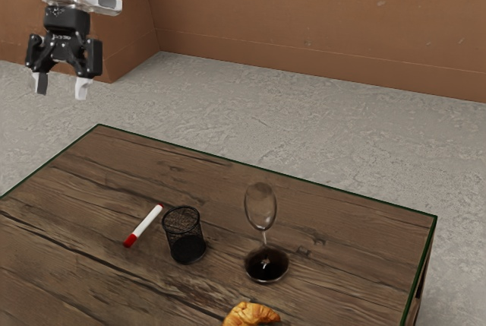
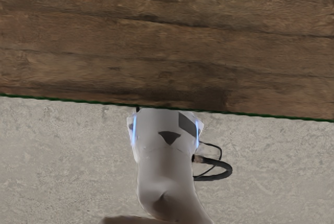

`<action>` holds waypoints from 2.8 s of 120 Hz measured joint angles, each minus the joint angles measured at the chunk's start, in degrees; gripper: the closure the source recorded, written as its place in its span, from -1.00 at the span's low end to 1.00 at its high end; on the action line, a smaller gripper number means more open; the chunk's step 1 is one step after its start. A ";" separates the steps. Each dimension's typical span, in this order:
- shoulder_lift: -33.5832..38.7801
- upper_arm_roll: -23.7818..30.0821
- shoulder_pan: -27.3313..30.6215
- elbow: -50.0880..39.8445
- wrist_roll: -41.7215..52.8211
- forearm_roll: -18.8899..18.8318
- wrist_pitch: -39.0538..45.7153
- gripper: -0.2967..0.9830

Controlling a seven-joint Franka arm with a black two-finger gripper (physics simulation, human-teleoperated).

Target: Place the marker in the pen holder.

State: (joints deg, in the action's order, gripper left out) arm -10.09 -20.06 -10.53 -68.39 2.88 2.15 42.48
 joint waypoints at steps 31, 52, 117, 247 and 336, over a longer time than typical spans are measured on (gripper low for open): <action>-3.12 -3.03 1.90 -12.00 4.29 0.81 38.60 -0.51; 1.86 -5.54 3.54 -44.36 6.72 -0.50 59.04 -0.51; -1.04 -2.78 -3.34 -64.04 11.32 2.87 93.03 -0.50; 12.99 -2.61 -3.37 -55.29 11.47 -7.37 86.34 0.69; 4.94 0.00 -22.98 -37.53 0.40 -6.92 41.98 0.69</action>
State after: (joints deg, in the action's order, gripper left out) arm -5.15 -20.07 -33.51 -105.92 3.28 -4.77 84.46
